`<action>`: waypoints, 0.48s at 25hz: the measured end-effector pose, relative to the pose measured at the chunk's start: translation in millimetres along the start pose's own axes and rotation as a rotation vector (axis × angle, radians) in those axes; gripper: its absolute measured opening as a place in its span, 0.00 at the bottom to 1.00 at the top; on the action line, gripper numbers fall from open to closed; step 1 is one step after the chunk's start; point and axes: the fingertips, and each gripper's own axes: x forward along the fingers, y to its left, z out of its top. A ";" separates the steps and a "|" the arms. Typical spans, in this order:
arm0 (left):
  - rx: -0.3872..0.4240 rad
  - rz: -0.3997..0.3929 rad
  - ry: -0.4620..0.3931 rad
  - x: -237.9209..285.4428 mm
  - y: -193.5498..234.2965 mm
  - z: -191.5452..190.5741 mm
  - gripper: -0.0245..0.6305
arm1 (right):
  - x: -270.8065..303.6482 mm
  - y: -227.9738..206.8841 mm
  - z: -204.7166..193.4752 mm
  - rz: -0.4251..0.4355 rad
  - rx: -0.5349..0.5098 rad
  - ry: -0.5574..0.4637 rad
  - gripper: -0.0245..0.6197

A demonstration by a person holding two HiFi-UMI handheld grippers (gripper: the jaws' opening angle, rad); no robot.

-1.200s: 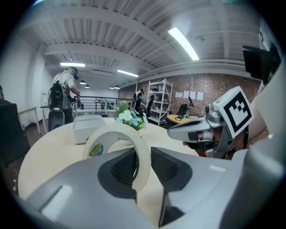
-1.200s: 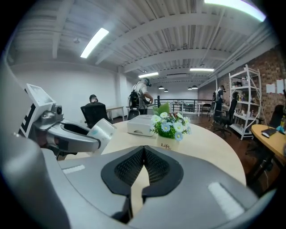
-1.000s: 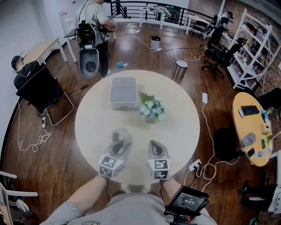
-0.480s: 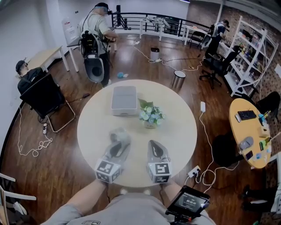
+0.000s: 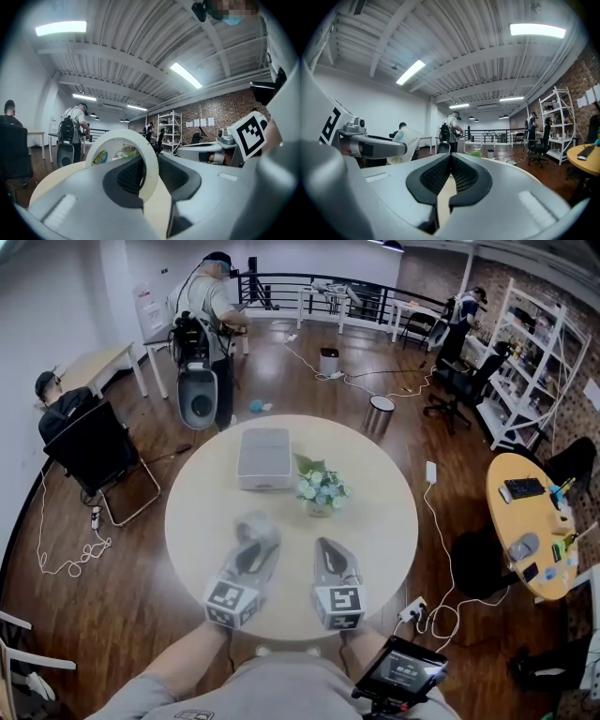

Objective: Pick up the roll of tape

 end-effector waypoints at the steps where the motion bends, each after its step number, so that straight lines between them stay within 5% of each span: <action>1: 0.005 -0.002 -0.003 -0.3 0.0 1.1 0.19 | -0.1 0.4 0.5 -0.001 0.000 -0.002 0.06; 12: -0.014 0.009 0.017 0.9 0.1 -3.0 0.19 | -2.4 0.8 5.1 0.006 0.007 -0.008 0.06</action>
